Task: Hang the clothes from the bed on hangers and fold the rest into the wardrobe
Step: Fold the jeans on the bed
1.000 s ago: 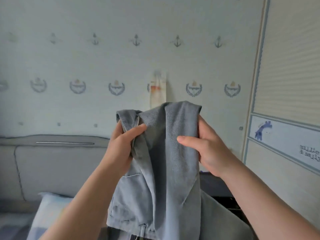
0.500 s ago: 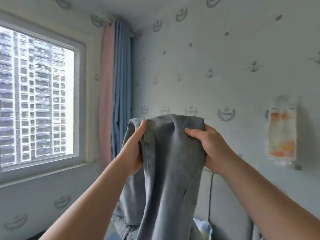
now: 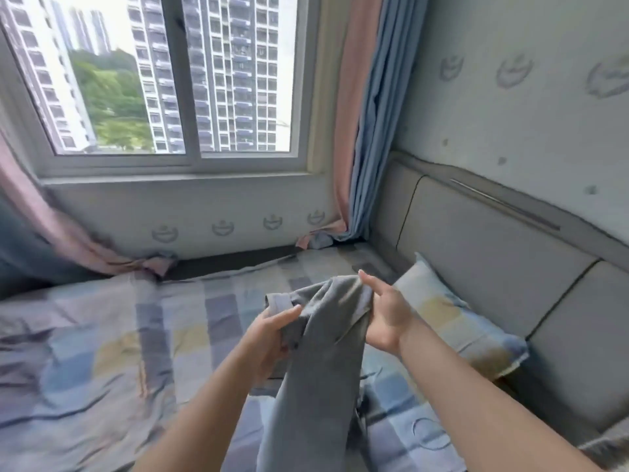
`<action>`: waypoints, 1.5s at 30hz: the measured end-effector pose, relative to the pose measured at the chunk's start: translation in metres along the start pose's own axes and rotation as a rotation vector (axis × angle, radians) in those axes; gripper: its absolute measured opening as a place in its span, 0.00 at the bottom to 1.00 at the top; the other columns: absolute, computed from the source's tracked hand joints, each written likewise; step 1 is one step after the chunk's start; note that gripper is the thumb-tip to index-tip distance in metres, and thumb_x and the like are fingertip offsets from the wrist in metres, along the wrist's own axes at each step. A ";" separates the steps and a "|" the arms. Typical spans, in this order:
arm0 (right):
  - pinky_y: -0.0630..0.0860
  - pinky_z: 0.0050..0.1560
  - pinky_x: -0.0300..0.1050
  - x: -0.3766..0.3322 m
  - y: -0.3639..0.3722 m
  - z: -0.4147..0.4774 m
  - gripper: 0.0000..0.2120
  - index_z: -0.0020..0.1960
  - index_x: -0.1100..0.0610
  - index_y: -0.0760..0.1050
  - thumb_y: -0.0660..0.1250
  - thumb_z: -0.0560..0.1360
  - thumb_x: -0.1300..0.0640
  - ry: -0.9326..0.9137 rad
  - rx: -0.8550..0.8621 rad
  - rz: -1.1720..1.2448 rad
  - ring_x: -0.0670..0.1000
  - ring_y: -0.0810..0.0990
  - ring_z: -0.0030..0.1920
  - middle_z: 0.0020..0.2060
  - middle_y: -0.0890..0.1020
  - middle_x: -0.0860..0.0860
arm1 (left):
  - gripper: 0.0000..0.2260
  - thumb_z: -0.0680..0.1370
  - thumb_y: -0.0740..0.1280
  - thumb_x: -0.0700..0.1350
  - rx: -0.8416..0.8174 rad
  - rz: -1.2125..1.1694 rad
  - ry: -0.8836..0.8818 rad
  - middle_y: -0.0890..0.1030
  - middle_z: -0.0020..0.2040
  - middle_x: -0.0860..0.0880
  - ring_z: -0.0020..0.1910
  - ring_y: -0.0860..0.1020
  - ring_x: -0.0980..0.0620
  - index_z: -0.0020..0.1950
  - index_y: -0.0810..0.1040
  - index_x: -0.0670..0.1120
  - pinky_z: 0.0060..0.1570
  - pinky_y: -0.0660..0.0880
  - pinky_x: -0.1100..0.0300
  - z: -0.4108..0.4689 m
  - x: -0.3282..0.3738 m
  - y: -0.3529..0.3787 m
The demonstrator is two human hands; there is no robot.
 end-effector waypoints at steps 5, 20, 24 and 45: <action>0.68 0.72 0.58 0.078 -0.034 0.028 0.23 0.69 0.69 0.72 0.63 0.79 0.57 0.189 -0.041 -0.118 0.65 0.75 0.67 0.66 0.75 0.67 | 0.22 0.71 0.77 0.51 0.115 0.025 -0.171 0.85 0.48 0.48 0.44 0.85 0.50 0.61 0.77 0.45 0.39 0.78 0.61 -0.024 -0.109 -0.038; 0.57 0.74 0.56 0.065 -0.148 0.062 0.30 0.75 0.46 0.65 0.66 0.74 0.53 0.240 -0.182 -0.313 0.49 0.67 0.71 0.71 0.71 0.46 | 0.07 0.83 0.65 0.47 0.446 0.288 -0.180 0.87 0.49 0.48 0.52 0.84 0.47 0.53 0.82 0.48 0.53 0.81 0.49 0.024 -0.188 0.013; 0.60 0.72 0.49 0.080 -0.186 0.068 0.27 0.75 0.46 0.64 0.67 0.78 0.52 0.221 -0.149 -0.543 0.44 0.71 0.68 0.72 0.71 0.47 | 0.10 0.83 0.64 0.48 0.590 -0.004 -0.208 0.84 0.56 0.46 0.55 0.82 0.46 0.61 0.80 0.46 0.52 0.80 0.51 0.048 -0.178 0.026; 0.75 0.46 0.41 0.084 -0.243 0.103 0.13 0.45 0.48 0.82 0.69 0.76 0.66 -0.172 -0.057 -0.755 0.43 0.80 0.43 0.37 0.84 0.41 | 0.10 0.85 0.60 0.46 0.719 -0.543 -0.240 0.83 0.53 0.43 0.51 0.81 0.43 0.54 0.77 0.43 0.54 0.76 0.46 0.056 -0.171 0.057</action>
Point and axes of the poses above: each hand's wrist, its own z-axis towards the middle knuckle, its own y-axis out of the palm, x = y × z, the point moved 5 cm from there along z, towards the middle knuckle
